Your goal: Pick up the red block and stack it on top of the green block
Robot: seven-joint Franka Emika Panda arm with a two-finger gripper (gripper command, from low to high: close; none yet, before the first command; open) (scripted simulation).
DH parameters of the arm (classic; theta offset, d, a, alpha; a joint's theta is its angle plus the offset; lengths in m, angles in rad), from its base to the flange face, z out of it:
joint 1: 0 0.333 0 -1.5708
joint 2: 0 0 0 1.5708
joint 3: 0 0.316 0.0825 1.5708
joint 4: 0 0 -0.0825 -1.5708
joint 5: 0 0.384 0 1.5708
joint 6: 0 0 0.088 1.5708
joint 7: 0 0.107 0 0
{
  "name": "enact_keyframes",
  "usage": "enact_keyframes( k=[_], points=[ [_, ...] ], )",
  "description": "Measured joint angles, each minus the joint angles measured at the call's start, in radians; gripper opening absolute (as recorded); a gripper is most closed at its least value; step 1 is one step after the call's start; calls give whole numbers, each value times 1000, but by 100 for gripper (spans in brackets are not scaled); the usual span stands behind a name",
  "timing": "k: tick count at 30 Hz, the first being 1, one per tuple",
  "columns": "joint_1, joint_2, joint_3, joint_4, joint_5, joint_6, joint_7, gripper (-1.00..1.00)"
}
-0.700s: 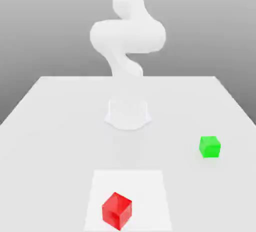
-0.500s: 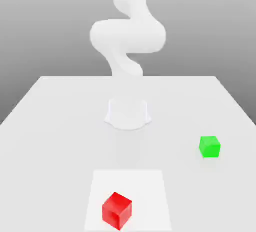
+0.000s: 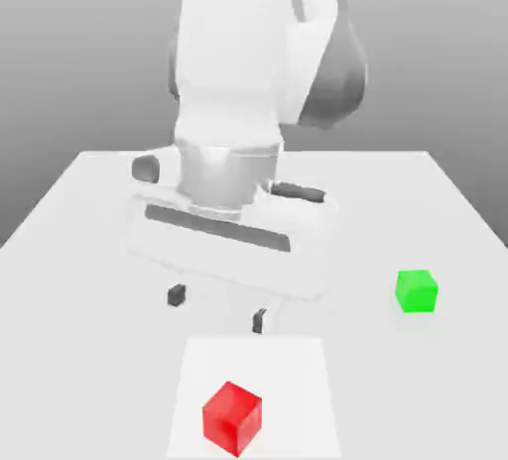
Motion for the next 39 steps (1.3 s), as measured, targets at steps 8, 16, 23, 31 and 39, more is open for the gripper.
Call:
enact_keyframes(
  k=[8, 16, 23, 31, 39],
  points=[
    [20, 284, -26, -5, 3, 186, 71, 0],
    [24, 308, -31, -2, -4, 207, 77, -100],
    [57, 87, 48, -66, 83, 53, 113, -100],
    [398, -147, 236, -252, 263, 17, 475, -100],
    [601, -328, 451, -429, 407, 21, 816, -100]
  ],
)
